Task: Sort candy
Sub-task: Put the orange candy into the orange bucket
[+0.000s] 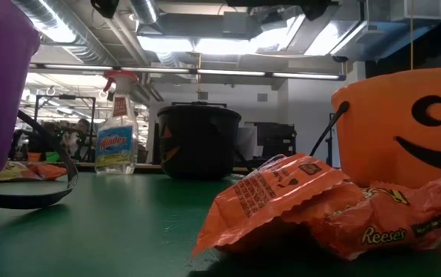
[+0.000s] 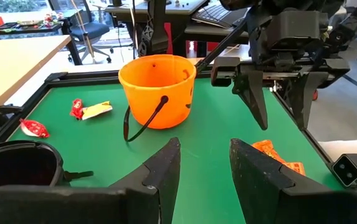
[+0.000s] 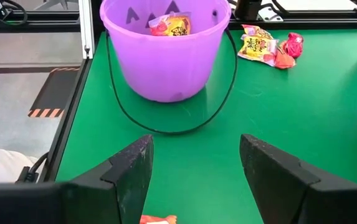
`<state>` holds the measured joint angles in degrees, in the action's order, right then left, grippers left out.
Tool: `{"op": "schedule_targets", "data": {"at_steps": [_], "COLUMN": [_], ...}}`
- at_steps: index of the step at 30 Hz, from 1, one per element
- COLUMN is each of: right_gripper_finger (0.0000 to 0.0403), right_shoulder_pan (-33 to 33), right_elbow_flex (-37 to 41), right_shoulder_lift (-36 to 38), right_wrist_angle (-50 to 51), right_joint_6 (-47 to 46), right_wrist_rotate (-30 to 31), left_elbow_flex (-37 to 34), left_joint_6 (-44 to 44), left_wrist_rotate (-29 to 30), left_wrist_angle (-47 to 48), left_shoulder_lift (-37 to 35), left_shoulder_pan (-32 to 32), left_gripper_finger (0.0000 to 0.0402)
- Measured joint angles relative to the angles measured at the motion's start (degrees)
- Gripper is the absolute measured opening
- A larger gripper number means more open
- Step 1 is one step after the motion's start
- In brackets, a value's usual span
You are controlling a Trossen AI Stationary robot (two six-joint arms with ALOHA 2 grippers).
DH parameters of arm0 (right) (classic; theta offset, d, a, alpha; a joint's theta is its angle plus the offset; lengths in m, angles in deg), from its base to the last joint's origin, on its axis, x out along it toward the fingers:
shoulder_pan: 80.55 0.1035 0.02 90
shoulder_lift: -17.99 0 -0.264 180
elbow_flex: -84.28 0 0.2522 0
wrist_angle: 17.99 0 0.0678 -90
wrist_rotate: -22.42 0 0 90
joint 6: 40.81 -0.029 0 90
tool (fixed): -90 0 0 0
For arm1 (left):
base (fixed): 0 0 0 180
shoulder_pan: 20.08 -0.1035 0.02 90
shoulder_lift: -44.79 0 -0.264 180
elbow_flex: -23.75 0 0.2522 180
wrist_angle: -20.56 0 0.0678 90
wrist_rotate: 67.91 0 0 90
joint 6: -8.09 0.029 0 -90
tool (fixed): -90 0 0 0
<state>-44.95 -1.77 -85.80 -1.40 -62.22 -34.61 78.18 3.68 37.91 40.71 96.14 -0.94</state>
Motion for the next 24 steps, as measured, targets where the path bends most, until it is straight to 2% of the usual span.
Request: {"op": "schedule_targets", "data": {"at_steps": [8,19,24], "right_gripper_finger": [0.0237,0.0237,0.0237], "right_shoulder_pan": [0.02,0.02,0.0], "right_elbow_flex": [0.0,0.0,0.0], "right_shoulder_lift": [0.0,0.0,0.0], "right_wrist_angle": [0.0,-0.09,-0.18], "right_joint_6": [0.0,0.02,0.01], "right_wrist_rotate": [-2.16,-2.18,-6.04], "left_elbow_flex": [0.0,0.0,0.0], "left_joint_6": [0.02,0.02,0.02], "left_wrist_rotate": [0.08,0.15,0.15], "left_wrist_angle": [0.0,-0.02,0.0], "left_shoulder_lift": [0.0,0.0,0.0], "left_shoulder_pan": [0.04,0.04,0.04], "left_gripper_finger": [0.0128,0.0128,0.0128]}}
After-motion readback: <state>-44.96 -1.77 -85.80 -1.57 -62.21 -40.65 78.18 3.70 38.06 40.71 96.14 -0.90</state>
